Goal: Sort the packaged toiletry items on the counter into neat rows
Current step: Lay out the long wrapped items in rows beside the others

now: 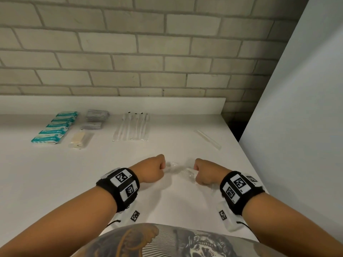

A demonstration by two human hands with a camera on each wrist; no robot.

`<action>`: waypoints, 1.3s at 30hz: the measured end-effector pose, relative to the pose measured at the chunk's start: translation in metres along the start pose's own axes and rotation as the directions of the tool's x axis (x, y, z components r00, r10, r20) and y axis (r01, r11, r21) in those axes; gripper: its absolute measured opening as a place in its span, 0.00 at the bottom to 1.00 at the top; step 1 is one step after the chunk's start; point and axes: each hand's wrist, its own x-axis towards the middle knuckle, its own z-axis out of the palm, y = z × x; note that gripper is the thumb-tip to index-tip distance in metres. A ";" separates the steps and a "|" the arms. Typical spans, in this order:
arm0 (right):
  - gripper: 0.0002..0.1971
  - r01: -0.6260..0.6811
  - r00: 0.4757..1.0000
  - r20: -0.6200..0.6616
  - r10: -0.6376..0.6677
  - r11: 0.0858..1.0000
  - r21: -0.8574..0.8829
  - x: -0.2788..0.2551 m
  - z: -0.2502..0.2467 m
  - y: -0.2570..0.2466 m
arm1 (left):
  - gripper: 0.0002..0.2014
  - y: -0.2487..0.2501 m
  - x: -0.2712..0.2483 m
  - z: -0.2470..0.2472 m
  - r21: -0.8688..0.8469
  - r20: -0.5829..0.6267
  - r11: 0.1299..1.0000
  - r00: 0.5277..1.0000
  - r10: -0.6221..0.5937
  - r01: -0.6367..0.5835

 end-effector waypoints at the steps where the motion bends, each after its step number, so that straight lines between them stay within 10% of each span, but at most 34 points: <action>1: 0.12 -0.013 1.000 -0.009 0.013 0.998 0.055 0.002 -0.001 0.003 | 0.06 0.008 0.005 0.001 -0.042 -0.036 0.999 0.999 0.015 -0.017; 8: 0.03 -0.159 0.960 -0.146 0.237 0.897 0.412 0.034 -0.025 0.040 | 0.35 0.042 0.033 0.025 0.133 0.061 0.977 0.986 0.158 -0.164; 17: 0.40 -0.221 0.913 -0.245 0.327 0.900 0.375 0.088 -0.045 0.071 | 0.24 0.035 0.033 0.028 0.134 0.048 0.990 0.999 0.027 -0.033; 27: 0.21 -0.292 0.922 -0.275 0.271 0.956 -0.038 0.099 -0.048 0.040 | 0.09 -0.009 0.014 0.011 -0.366 0.080 0.891 0.963 -0.257 0.268; 35: 0.23 0.174 0.983 0.040 -0.177 0.982 0.070 0.032 -0.039 0.013 | 0.05 -0.018 0.011 0.017 -0.462 -0.005 0.846 0.953 -0.303 0.266; 39: 0.28 0.267 0.962 0.119 -0.246 0.939 -0.216 0.014 -0.014 -0.004 | 0.06 -0.015 0.011 0.017 -0.427 -0.005 0.857 0.947 -0.321 0.288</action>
